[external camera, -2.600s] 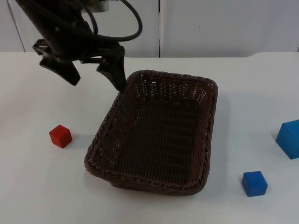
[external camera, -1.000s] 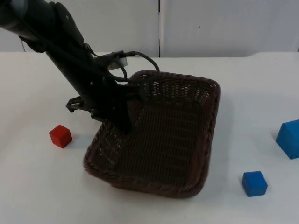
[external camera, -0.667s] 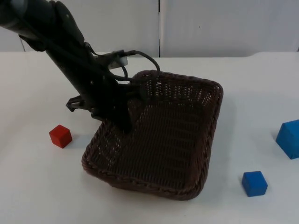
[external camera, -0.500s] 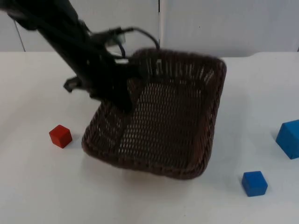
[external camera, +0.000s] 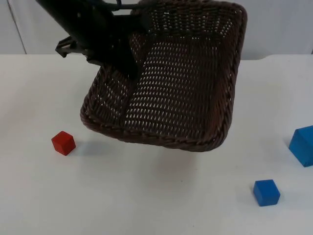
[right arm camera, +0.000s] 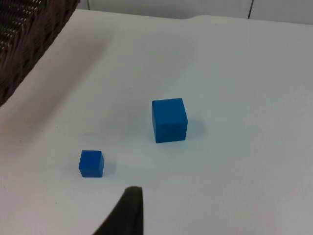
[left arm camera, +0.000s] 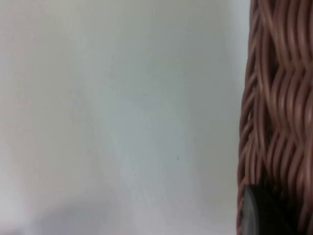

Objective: Pick up the basket with the left hand and place the largest block into the basket with the right hand.

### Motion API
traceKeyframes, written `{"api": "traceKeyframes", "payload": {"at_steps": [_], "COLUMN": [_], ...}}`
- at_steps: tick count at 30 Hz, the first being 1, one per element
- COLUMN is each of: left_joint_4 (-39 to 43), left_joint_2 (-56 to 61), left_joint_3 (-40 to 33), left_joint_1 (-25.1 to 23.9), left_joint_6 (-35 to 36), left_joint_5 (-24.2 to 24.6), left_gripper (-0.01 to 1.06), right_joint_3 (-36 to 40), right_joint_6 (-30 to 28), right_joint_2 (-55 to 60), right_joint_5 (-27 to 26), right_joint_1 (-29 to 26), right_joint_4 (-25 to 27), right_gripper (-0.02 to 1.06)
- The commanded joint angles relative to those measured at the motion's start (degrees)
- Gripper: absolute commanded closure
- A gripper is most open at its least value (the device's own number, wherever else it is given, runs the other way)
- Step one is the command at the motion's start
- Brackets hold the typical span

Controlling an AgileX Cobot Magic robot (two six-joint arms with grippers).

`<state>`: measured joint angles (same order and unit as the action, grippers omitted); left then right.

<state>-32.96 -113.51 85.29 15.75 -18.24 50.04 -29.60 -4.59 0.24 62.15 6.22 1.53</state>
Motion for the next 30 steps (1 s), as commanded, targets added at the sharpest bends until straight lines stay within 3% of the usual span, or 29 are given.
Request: {"api": "traceKeyframes", "payload": {"at_steps": [1, 19, 30], "left_joint_4": [-1.1, -0.7, -1.1], "left_joint_2": [1.2, 1.2, 4.3], "left_joint_3": [0.2, 0.0, -8.1], "left_joint_1": [0.2, 0.2, 0.2], "left_joint_6": [0.7, 2.0, 2.2], "left_joint_5": [1.3, 7.8, 4.4], "left_gripper": [1.05, 1.05, 1.05], "right_joint_3": [0.0, 0.0, 0.0], "right_joint_6": [0.1, 0.1, 0.1], "right_joint_2": [-0.2, -0.2, -0.2], "right_joint_5": [-0.3, -0.3, -0.3], "right_joint_1": [-0.4, -0.4, -0.4], "right_joint_4": [0.3, 0.3, 0.3], "right_gripper": [0.00, 0.00, 0.00]}}
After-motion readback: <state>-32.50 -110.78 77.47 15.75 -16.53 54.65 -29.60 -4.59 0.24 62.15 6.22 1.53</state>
